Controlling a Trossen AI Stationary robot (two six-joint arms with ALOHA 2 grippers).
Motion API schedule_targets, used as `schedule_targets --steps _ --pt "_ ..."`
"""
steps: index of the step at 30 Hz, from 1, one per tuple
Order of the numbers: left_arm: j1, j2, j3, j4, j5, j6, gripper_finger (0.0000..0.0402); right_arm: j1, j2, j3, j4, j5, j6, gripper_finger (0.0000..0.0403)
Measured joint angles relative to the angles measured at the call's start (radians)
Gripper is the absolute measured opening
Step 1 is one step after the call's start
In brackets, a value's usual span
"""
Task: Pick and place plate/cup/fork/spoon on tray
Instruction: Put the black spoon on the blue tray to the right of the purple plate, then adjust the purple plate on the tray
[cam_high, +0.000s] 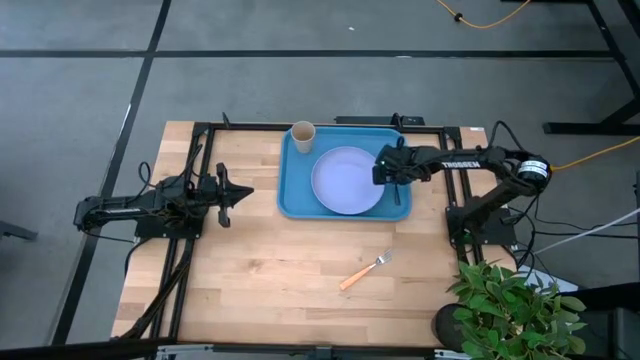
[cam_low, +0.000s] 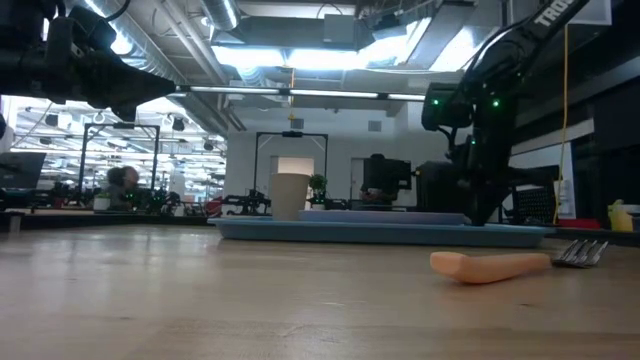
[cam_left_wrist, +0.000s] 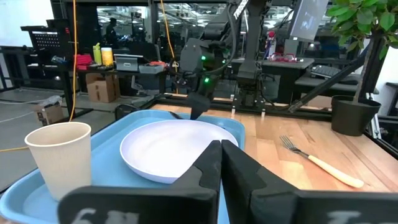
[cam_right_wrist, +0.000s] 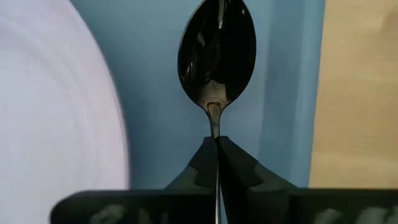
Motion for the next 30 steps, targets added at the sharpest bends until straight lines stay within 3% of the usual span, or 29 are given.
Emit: schedule_targets --steps 14,24,30 --pt "0.000 0.000 0.000 0.000 0.000 0.000 0.0021 -0.032 0.000 0.000 0.014 0.042 -0.081 0.0008" --pt "0.000 0.000 0.000 0.000 0.000 0.000 0.0029 -0.032 0.000 0.000 0.018 0.045 -0.078 0.0066" --pt "0.000 0.000 0.000 0.000 0.000 0.000 0.0020 -0.031 0.000 0.000 0.018 0.056 -0.074 0.0074"
